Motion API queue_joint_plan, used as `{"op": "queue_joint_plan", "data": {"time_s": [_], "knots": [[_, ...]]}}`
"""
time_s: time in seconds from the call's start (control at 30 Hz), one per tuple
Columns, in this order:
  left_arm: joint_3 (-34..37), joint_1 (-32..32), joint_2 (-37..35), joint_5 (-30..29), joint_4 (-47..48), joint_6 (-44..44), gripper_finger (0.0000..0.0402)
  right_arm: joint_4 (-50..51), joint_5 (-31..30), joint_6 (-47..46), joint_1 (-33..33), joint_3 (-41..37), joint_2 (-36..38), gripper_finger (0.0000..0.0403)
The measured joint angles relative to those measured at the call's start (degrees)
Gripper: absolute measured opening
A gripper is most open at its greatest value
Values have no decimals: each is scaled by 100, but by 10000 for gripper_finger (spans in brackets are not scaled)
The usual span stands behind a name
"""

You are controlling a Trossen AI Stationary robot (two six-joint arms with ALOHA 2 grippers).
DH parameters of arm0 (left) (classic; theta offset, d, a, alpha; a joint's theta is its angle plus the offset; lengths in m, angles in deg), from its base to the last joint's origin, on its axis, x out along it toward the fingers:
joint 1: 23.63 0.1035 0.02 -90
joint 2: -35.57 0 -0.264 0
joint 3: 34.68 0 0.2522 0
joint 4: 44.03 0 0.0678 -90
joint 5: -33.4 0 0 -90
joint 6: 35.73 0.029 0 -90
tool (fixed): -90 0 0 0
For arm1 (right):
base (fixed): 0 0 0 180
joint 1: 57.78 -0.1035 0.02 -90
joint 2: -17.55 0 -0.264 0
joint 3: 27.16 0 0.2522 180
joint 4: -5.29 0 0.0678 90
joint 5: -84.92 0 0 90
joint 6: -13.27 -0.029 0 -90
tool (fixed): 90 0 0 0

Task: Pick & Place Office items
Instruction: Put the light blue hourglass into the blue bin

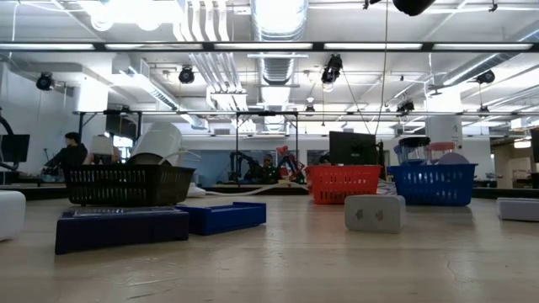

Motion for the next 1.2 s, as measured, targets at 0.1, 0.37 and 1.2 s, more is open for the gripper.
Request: {"op": "queue_joint_plan", "data": {"time_s": [0.1, 0.37, 1.2], "knots": [[0, 1, 0, 0, 0, 0, 196, 133, 32, -48, 8, 55, 0, 326], [-2, 28, 35, 0, -33, 0, 196, 206, 186, -341, 92, 172, -70, 326], [-61, 71, 37, 64, 56, -63, 196, 151, 443, -497, 199, 185, -131, 285]]}}
